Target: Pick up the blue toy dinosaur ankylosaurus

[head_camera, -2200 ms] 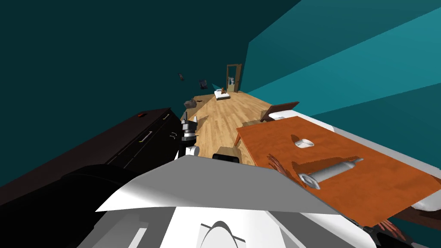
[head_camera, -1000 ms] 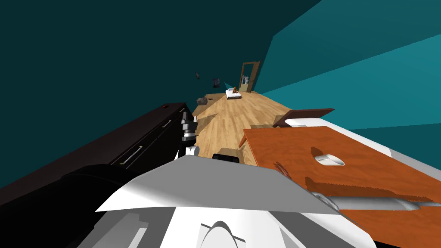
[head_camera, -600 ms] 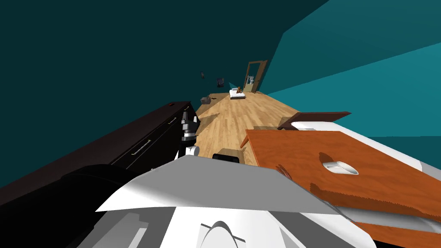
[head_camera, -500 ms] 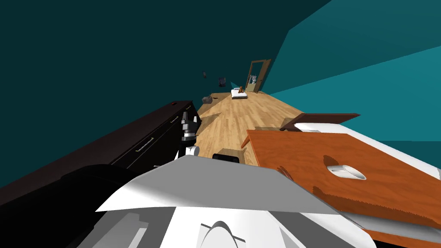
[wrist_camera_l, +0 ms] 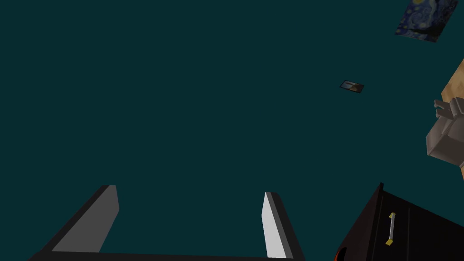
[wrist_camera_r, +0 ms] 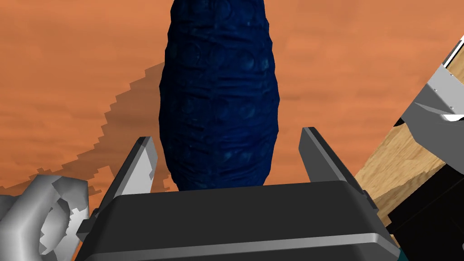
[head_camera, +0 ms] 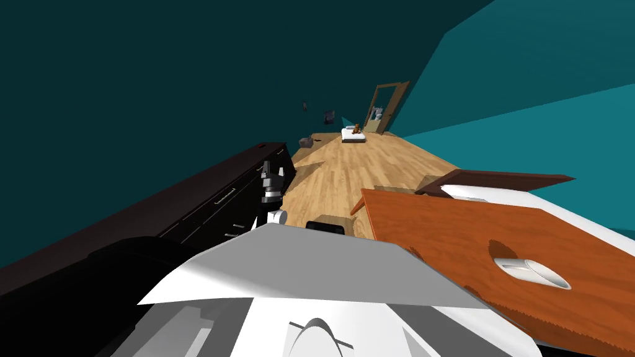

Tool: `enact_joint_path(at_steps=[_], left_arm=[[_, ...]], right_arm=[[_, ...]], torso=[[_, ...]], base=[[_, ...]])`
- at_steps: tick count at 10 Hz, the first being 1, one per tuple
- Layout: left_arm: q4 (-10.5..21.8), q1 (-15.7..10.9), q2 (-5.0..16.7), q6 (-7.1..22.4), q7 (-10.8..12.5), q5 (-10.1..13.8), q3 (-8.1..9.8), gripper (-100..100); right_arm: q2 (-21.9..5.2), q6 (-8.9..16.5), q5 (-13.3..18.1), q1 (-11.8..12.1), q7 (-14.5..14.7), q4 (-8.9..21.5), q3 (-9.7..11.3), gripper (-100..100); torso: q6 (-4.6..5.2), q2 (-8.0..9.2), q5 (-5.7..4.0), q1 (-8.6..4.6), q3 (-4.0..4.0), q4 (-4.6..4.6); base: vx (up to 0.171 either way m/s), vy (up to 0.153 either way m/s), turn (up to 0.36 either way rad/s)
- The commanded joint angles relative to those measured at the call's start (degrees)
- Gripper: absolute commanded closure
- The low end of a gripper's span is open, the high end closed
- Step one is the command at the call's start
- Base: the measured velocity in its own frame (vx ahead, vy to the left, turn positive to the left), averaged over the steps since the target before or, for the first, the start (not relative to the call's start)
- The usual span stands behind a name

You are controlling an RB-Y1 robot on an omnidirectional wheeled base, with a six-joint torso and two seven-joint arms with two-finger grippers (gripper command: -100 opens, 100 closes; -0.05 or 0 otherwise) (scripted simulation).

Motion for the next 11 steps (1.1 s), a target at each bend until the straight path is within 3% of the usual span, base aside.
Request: enact_joint_path(at_steps=[1,2,3,6,7,10,11], left_arm=[[0.0,0.0,0.0,0.0,0.0,0.0,0.0,0],[0.0,0.0,0.0,0.0,0.0,0.0,0.0,0],[0.0,0.0,0.0,0.0,0.0,0.0,0.0,0],[0.0,0.0,0.0,0.0,0.0,0.0,0.01,0],[0.0,0.0,0.0,0.0,0.0,0.0,0.01,0],[0.0,0.0,0.0,0.0,0.0,0.0,0.01,0],[0.0,0.0,0.0,0.0,0.0,0.0,0.01,0]], right_arm=[[0.4,-1.1,-2.9,-0.2,-0.3,1.6,0.6,-100],[0.4,-1.1,-3.5,-0.2,-0.3,1.6,0.6,-100],[1.1,0.2,-5.7,2.6,2.1,0.1,1.9,-100],[1.1,0.2,-10.0,3.1,2.1,0.1,1.9,-100],[1.9,1.5,-12.2,5.9,4.5,-1.4,3.1,-100],[1.9,1.5,-16.6,6.4,4.5,-1.4,3.1,-100],[2.0,1.4,-15.7,6.4,4.6,-1.2,3.0,-100]], torso=[[0.0,0.0,0.0,0.0,0.0,0.0],[0.01,-0.07,0.0,-0.01,-0.04,-0.01],[0.01,-0.17,-0.01,-0.02,-0.09,-0.03],[0.03,-0.09,-0.02,-0.04,-0.05,-0.01],[0.02,-0.17,-0.01,-0.02,-0.09,-0.03],[0.03,-0.1,-0.01,-0.03,-0.05,-0.01],[0.03,-0.18,-0.01,-0.03,-0.1,-0.03]], base=[[-0.037,0.0,0.053],[-0.007,0.0,-0.001],[-0.045,0.006,0.408],[-0.035,-0.004,0.084],[-0.049,0.007,0.341],[-0.036,0.001,0.11],[0.0,0.0,0.0]])
